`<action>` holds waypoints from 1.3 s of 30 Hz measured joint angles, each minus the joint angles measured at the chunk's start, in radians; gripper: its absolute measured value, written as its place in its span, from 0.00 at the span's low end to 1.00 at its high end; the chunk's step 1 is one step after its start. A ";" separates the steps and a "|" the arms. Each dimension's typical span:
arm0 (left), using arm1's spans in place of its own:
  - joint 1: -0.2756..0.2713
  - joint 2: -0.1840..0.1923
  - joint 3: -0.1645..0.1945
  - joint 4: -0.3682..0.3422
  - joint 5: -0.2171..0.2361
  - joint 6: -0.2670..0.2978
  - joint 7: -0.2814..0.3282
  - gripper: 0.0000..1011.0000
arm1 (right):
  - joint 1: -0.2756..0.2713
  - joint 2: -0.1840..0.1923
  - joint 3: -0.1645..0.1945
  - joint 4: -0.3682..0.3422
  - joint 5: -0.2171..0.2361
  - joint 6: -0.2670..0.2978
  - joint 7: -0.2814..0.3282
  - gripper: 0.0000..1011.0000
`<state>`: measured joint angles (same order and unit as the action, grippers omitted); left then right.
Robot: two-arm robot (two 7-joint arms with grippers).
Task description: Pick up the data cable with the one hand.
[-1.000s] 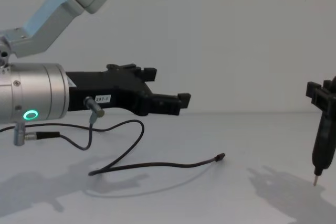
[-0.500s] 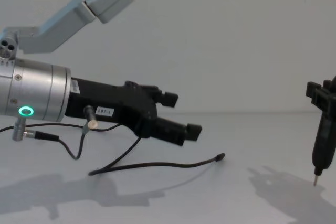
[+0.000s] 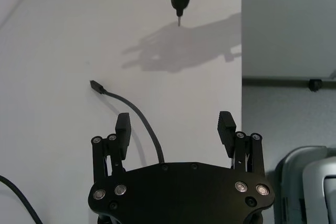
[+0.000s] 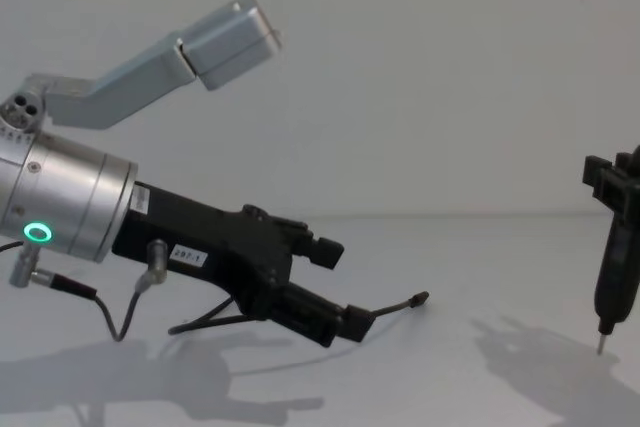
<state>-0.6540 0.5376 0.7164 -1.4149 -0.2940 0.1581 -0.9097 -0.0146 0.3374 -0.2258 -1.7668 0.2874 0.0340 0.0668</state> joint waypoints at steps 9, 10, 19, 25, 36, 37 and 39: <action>-0.008 0.007 0.019 0.005 0.006 0.019 -0.003 0.99 | 0.000 0.000 0.000 0.000 0.000 0.000 0.000 0.25; -0.008 0.007 0.021 0.005 0.006 0.020 -0.002 0.99 | 0.000 0.000 0.000 0.000 0.000 0.000 0.000 0.25; -0.004 0.009 0.032 -0.002 0.020 0.039 0.037 0.99 | 0.000 0.000 0.000 0.000 0.000 0.000 0.000 0.25; -0.005 0.009 0.047 -0.007 0.046 0.057 0.071 0.99 | 0.000 0.000 0.000 0.000 0.000 0.000 0.000 0.25; -0.024 -0.006 0.083 -0.006 0.121 0.102 0.127 0.96 | 0.000 0.000 0.000 0.000 0.000 0.000 0.000 0.25; -0.025 -0.008 0.084 -0.006 0.125 0.106 0.131 0.93 | 0.000 0.000 0.000 0.000 0.000 0.000 0.000 0.25; -0.029 -0.013 0.090 -0.004 0.142 0.119 0.143 0.88 | 0.000 0.000 0.000 0.000 0.000 0.000 0.000 0.25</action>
<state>-0.6829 0.5248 0.8065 -1.4193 -0.1522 0.2770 -0.7663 -0.0146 0.3374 -0.2258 -1.7668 0.2874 0.0340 0.0668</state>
